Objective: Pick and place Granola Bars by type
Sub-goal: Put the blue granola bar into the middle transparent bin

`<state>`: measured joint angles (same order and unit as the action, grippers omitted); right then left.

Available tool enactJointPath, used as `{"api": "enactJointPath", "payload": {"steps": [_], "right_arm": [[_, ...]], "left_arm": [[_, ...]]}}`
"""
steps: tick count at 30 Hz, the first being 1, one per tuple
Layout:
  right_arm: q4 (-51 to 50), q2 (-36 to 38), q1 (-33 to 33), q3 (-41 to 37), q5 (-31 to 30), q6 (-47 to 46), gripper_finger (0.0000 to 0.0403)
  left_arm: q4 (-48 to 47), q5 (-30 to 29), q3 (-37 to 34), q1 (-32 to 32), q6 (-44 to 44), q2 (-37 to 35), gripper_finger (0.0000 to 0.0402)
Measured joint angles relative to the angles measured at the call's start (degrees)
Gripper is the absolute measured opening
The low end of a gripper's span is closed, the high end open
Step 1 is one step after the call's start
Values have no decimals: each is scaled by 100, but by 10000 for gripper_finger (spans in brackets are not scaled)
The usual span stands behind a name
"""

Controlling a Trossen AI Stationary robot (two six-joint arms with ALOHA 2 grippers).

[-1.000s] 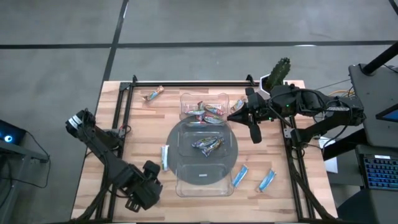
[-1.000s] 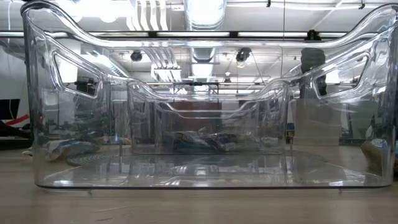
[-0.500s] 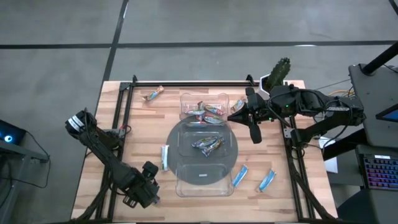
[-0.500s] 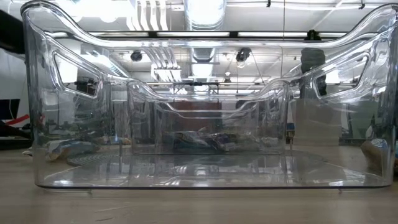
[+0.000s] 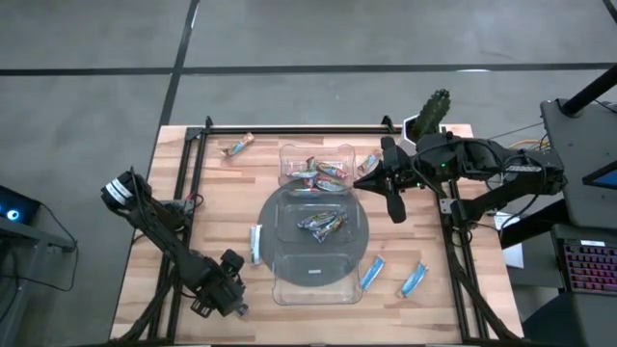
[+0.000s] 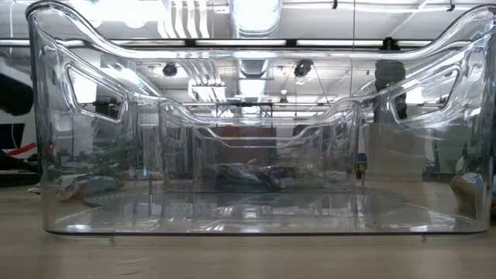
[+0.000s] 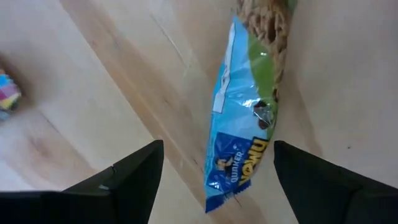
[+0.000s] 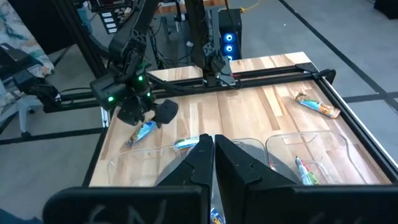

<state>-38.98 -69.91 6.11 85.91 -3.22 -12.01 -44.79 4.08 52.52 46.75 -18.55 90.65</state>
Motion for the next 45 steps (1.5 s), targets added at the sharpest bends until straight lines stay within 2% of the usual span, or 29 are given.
{"api": "enactJointPath", "payload": {"steps": [5,15,20,26,32,38,45], "right_arm": [[1,0,0,0,-26,0,8],[-7,0,0,0,-138,-44,8],[-15,0,0,0,-149,-43,8],[-17,0,0,0,-149,-43,8],[-20,0,0,0,-149,0,8],[-17,0,0,-4,-146,0,8],[-16,0,0,-10,-149,3,8]], "left_arm": [[564,7,-337,8,-51,0,284],[721,-14,-451,95,-273,-18,282],[685,62,-387,149,-434,-4,252],[734,680,-292,272,-615,7,214],[730,586,-318,427,-738,7,200],[755,233,-318,443,-900,7,189],[825,304,-299,445,-1012,200,169]]}}
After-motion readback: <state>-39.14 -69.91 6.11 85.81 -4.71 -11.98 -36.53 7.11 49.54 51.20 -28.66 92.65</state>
